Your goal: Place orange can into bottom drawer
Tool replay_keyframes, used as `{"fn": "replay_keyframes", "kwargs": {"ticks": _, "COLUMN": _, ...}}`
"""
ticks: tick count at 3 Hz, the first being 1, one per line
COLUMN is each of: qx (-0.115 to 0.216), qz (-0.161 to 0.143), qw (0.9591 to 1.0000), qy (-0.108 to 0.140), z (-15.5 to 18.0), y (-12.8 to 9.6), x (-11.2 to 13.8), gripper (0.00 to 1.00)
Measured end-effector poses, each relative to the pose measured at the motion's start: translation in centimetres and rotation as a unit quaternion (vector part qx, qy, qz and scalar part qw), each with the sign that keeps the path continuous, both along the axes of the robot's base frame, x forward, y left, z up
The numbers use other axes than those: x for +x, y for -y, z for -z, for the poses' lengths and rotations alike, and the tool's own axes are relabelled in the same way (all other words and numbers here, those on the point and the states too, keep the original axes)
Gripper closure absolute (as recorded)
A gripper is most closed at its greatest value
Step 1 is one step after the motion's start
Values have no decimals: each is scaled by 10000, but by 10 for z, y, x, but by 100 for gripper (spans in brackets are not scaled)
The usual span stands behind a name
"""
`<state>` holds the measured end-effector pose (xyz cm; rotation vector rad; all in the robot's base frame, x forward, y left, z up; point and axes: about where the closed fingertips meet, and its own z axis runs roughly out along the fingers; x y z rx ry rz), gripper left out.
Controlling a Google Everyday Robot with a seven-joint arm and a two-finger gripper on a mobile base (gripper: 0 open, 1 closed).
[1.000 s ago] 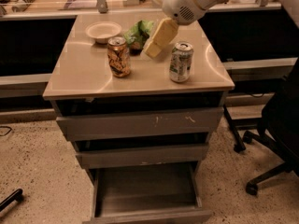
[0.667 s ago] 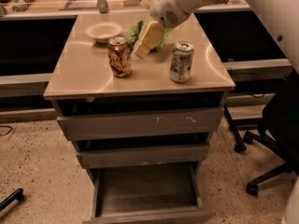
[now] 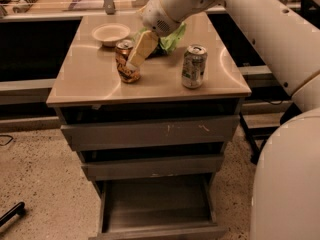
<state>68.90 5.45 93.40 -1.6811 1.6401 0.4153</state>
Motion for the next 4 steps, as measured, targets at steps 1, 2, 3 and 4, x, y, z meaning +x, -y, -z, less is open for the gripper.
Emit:
{"fn": "replay_keyframes", "kwargs": {"ticks": 1, "qx": -76, "qz": -33, "qw": 9999, "qy": -114, "z": 17, "y": -11, "x": 8, "gripper": 0}}
{"fn": "replay_keyframes", "kwargs": {"ticks": 2, "qx": -116, "qz": -46, "qw": 9997, "qy": -188, "z": 30, "y": -18, "x": 15, "gripper": 0}}
{"fn": "replay_keyframes", "kwargs": {"ticks": 3, "qx": -91, "qz": -47, "qw": 9996, "qy": -254, "z": 39, "y": -23, "x": 20, "gripper": 0}}
{"fn": "replay_keyframes", "kwargs": {"ticks": 4, "qx": -26, "qz": -58, "qw": 9995, "qy": -312, "z": 44, "y": -28, "x": 24, "gripper": 0}}
